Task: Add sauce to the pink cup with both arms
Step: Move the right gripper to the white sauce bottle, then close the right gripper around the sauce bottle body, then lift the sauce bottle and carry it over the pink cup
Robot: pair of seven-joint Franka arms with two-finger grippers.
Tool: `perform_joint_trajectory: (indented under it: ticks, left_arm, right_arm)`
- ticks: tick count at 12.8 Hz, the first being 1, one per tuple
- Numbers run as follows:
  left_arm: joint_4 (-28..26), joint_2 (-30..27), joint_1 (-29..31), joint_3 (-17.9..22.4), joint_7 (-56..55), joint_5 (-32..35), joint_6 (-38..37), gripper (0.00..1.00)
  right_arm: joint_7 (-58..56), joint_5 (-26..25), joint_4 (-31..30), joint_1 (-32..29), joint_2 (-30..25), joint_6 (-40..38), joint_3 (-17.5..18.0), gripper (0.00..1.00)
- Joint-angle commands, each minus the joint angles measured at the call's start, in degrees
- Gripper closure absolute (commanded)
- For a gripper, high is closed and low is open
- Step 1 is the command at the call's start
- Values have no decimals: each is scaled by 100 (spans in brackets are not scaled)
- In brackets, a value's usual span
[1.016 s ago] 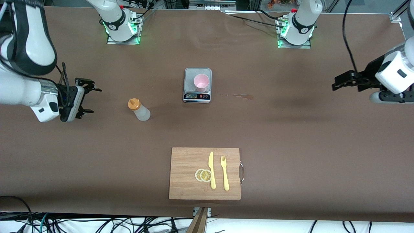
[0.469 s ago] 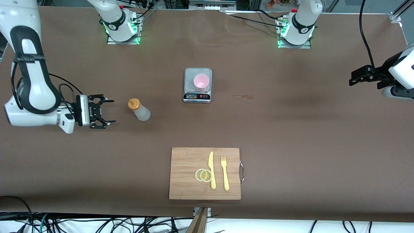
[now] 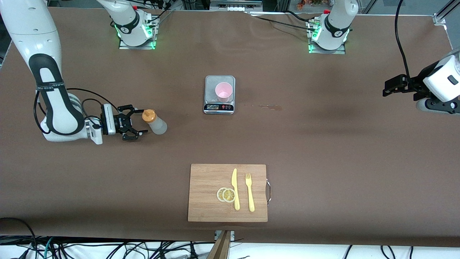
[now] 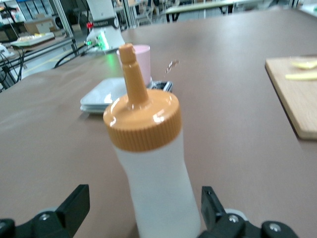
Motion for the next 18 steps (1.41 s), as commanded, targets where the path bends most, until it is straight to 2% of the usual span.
perform_joint_trajectory:
  ticks: [1, 3, 5, 6, 7, 8, 9, 11, 12, 13, 15, 18]
  left_arm:
    - [105, 35, -4, -32, 119, 77, -94, 0]
    - [105, 35, -4, -23, 119, 77, -94, 0]
    - [105, 44, -13, -32, 111, 77, -94, 0]
    - [105, 44, -13, -32, 111, 77, -94, 0]
    - [105, 44, -13, -32, 111, 77, -94, 0]
    - [105, 44, -13, -32, 111, 77, -94, 0]
    - [105, 44, -13, -32, 111, 77, -94, 0]
    - [105, 52, -13, -32, 102, 77, -85, 0]
    - [105, 70, -13, -32, 111, 77, -85, 0]
    - [105, 70, -13, -32, 111, 77, -85, 0]
    - [105, 70, -13, -32, 111, 77, -85, 0]
    - [105, 70, -13, -32, 111, 77, -85, 0]
  right_arm:
    - [-624, 582, -382, 147, -75, -37, 23, 0]
    - [-924, 882, -566, 235, -75, -55, 23, 0]
    - [-1075, 953, -611, 245, -49, -55, 23, 0]
    - [-1075, 953, -603, 245, -5, -46, 23, 12]
    - [-1066, 962, -594, 245, 4, -37, 23, 50]
    - [-1014, 962, -559, 245, -5, -28, 23, 81]
    - [-918, 962, -515, 271, -57, 15, 23, 98]
    - [79, 875, -462, 594, -494, 199, -38, 100]
    - [764, 596, -462, 892, -862, 557, -169, 100]
    - [1510, 193, -462, 1313, -1153, 752, -327, 100]
    - [2734, -240, -462, 2218, -1524, 1139, -757, 100]
    - [4447, -995, -462, 3721, -1788, 1562, -1399, 100]
